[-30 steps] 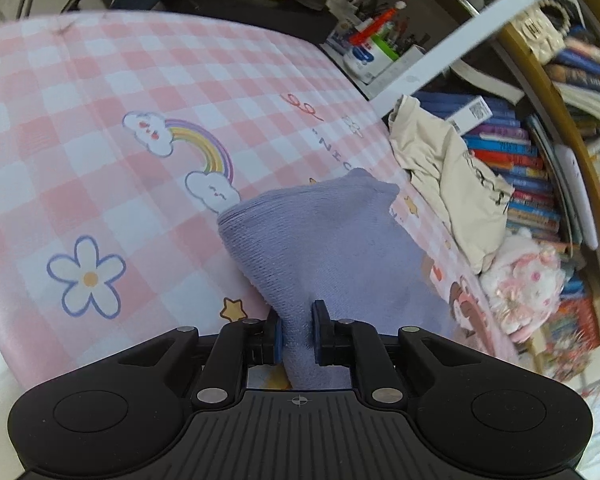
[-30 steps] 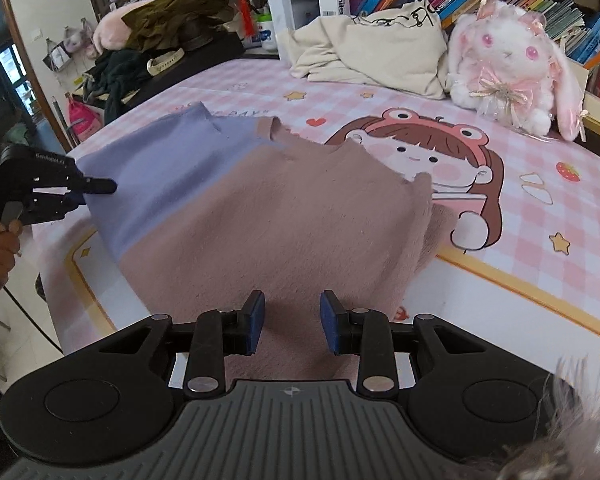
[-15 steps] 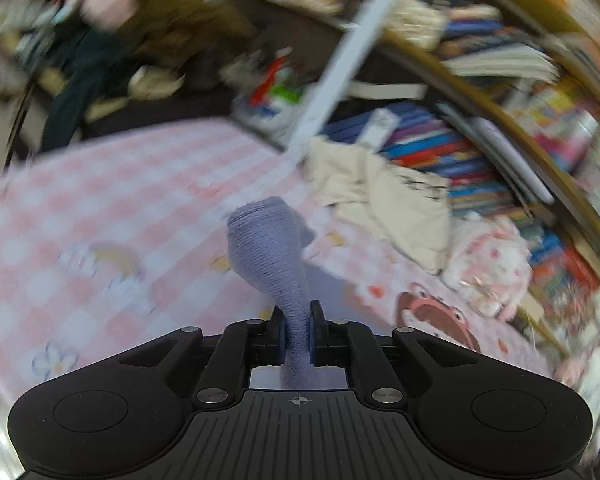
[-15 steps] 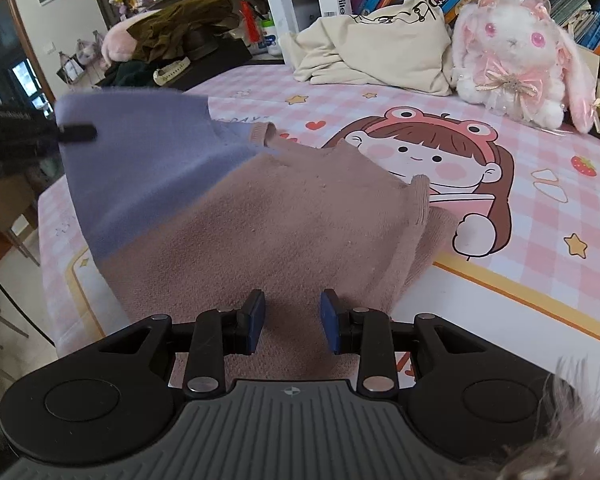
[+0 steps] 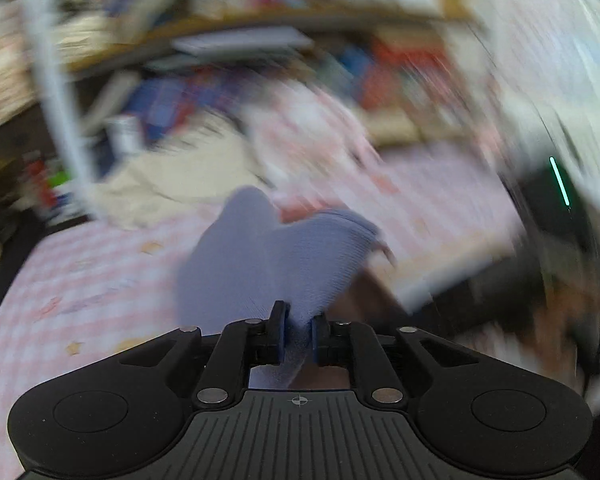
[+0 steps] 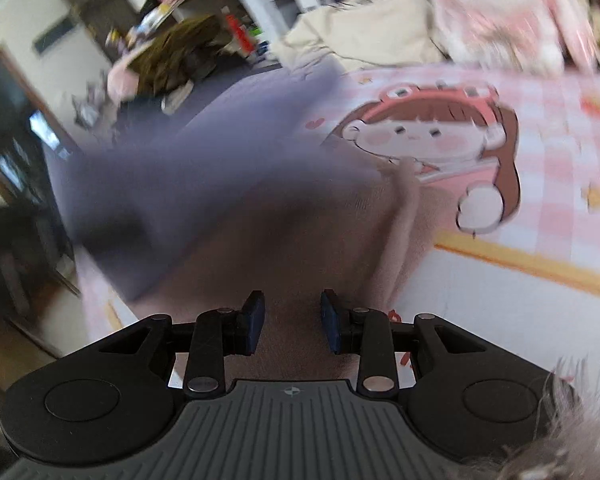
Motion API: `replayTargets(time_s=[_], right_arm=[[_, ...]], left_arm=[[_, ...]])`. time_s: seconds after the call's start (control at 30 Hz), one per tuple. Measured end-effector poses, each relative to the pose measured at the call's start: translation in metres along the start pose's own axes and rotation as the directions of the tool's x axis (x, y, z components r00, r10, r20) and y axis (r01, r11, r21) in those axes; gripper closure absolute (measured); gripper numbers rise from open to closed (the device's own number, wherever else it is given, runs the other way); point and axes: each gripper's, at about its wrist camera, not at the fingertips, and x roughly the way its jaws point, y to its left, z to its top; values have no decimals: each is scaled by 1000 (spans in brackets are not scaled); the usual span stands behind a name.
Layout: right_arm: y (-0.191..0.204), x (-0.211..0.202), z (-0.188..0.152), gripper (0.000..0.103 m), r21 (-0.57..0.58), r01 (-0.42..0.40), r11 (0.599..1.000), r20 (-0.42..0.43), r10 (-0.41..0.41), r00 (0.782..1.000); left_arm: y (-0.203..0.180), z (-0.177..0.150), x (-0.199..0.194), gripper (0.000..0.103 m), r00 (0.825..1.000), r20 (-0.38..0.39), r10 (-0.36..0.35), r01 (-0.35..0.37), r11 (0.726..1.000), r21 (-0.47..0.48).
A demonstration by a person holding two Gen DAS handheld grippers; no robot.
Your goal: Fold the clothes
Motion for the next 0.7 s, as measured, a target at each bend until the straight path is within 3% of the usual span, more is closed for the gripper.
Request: replayTargets(time_s=[0.1, 0.17, 0.3, 0.43, 0.63, 0.7], right_arm=[[-17, -6, -1, 75, 94, -47, 994, 2, 47, 999], [-21, -9, -3, 75, 112, -60, 992, 7, 60, 998], [-24, -12, -6, 75, 134, -70, 989, 17, 69, 997], [-24, -12, -8, 75, 130, -68, 989, 20, 66, 998], [-26, -13, -11, 75, 137, -69, 988, 25, 66, 997], [-27, -12, -12, 75, 144, -71, 987, 27, 67, 997]], left_arm=[[-31, -13, 15, 83, 997, -74, -3, 16, 984, 179], [-39, -18, 21, 81, 995, -100, -5, 27, 975, 223], [-38, -19, 21, 80, 994, -104, -10, 31, 978, 205], [-43, -11, 18, 78, 994, -104, 31, -7, 976, 218], [-58, -2, 7, 78, 996, -12, 92, -84, 950, 302], [-57, 0, 0, 89, 997, 28, 78, -83, 955, 285]])
